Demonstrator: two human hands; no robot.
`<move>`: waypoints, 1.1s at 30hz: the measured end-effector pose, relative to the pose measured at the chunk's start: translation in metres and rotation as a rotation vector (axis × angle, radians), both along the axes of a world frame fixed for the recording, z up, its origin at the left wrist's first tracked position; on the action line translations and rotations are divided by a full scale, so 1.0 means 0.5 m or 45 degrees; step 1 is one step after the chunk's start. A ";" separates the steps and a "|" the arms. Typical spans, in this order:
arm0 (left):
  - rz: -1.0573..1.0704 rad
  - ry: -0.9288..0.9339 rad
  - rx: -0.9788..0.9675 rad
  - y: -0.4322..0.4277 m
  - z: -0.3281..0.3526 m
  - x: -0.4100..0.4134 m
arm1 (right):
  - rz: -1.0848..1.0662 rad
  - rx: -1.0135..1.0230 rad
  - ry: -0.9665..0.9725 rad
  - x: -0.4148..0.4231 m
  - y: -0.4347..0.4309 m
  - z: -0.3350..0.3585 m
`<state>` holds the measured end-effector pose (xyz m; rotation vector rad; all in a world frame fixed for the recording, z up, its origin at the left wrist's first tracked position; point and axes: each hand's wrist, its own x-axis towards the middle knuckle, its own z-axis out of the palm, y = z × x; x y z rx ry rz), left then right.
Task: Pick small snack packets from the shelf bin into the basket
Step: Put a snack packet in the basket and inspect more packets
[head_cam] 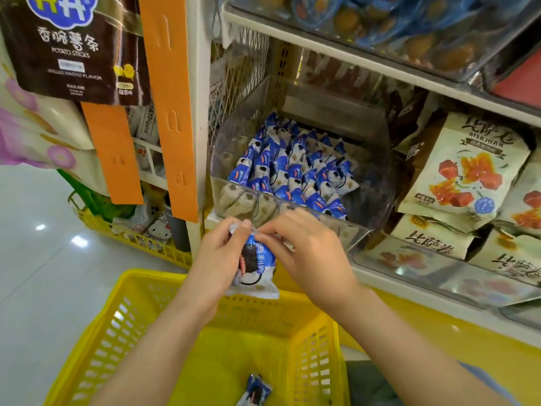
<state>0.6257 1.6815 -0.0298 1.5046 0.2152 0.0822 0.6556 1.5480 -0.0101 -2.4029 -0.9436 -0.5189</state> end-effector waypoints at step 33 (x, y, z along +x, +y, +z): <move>-0.023 -0.238 0.300 0.000 -0.014 -0.037 | 0.036 0.550 0.976 -0.035 -0.027 -0.024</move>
